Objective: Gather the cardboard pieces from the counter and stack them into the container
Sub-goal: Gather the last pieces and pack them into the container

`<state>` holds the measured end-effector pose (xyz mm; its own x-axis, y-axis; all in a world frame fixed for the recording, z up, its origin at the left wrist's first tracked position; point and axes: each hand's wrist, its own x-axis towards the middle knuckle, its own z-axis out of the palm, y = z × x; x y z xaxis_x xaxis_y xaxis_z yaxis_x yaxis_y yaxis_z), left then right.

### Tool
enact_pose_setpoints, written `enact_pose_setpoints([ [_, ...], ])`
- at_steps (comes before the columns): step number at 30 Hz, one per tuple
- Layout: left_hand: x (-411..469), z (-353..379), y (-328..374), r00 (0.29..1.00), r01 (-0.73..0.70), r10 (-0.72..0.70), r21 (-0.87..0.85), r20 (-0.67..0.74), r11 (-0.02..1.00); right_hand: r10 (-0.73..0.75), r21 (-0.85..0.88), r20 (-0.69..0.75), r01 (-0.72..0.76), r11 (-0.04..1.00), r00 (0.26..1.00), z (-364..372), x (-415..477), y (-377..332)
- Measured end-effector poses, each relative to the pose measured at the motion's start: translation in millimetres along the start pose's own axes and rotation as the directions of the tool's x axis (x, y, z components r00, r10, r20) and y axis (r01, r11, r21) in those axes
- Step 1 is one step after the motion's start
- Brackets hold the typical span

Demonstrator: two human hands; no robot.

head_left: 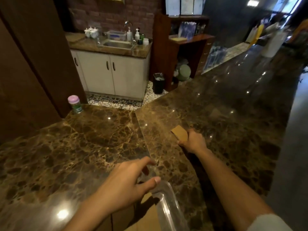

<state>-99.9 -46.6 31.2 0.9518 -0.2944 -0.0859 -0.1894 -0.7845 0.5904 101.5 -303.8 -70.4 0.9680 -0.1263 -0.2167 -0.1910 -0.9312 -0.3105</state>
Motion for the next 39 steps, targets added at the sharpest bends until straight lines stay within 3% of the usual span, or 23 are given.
enact_pose_setpoints([
  [7, 26.5, 14.3, 6.1, 0.999, 0.006, -0.002, -0.089, 0.041, 0.996, -0.064, -0.229, 0.045, 0.073, 0.971, 0.997, -0.2, 18.9, -10.8],
  [11, 39.8, 29.7, -2.1, 0.996, 0.086, -0.078, -0.329, 0.036, 0.940, -0.075, -0.199, 0.108, 0.096, 0.975, 0.991, 4.1, 16.2, -11.7],
  [12, 43.2, 31.9, -4.8, 0.994, 0.102, -0.113, -0.428, -0.001, 0.898, -0.085, -0.088, 0.128, 0.096, 0.991, 0.988, 1.2, 11.8, -13.2],
  [14, 49.6, 31.0, -6.7, 0.974, 0.123, -0.214, -0.631, -0.069, 0.766, -0.101, 0.342, 0.195, 0.029, 0.939, 0.976, -8.3, -7.8, -22.4],
  [16, 56.4, 26.8, -4.5, 0.944, 0.135, -0.321, -0.788, -0.082, 0.601, -0.175, 0.717, 0.267, -0.074, 0.694, 0.948, -21.1, -42.0, -38.6],
  [18, 60.3, 20.4, -2.0, 0.929, 0.122, -0.365, -0.879, -0.063, 0.460, -0.308, 0.874, 0.303, -0.134, 0.467, 0.902, -30.9, -81.4, -52.6],
  [20, 58.2, 11.9, 1.3, 0.945, 0.084, -0.326, -0.931, -0.039, 0.354, -0.459, 0.920, 0.277, -0.094, 0.381, 0.844, -40.6, -118.0, -63.5],
  [27, 28.3, -14.8, 6.1, 0.967, -0.062, -0.218, -0.955, -0.129, 0.289, -0.618, 0.823, 0.101, 0.283, 0.493, 0.780, -72.6, -179.5, -81.0],
  [30, 21.9, -27.8, 10.3, 0.967, -0.105, -0.187, -0.937, -0.174, 0.332, -0.713, 0.621, 0.148, 0.496, 0.607, 0.686, -80.3, -189.9, -81.3],
  [33, 15.6, -41.0, 12.3, 0.971, -0.120, -0.153, -0.929, -0.184, 0.350, -0.723, 0.365, 0.142, 0.643, 0.673, 0.676, -82.1, -200.8, -83.5],
  [36, 6.2, -50.8, 15.9, 0.981, -0.118, -0.099, -0.924, -0.164, 0.365, -0.739, 0.301, 0.047, 0.696, 0.652, 0.672, -91.9, -203.3, -86.1],
  [39, -2.2, -54.2, 20.4, 0.983, -0.147, -0.046, -0.909, -0.178, 0.391, -0.815, 0.333, -0.018, 0.772, 0.541, 0.579, -101.2, -198.7, -83.8],
])
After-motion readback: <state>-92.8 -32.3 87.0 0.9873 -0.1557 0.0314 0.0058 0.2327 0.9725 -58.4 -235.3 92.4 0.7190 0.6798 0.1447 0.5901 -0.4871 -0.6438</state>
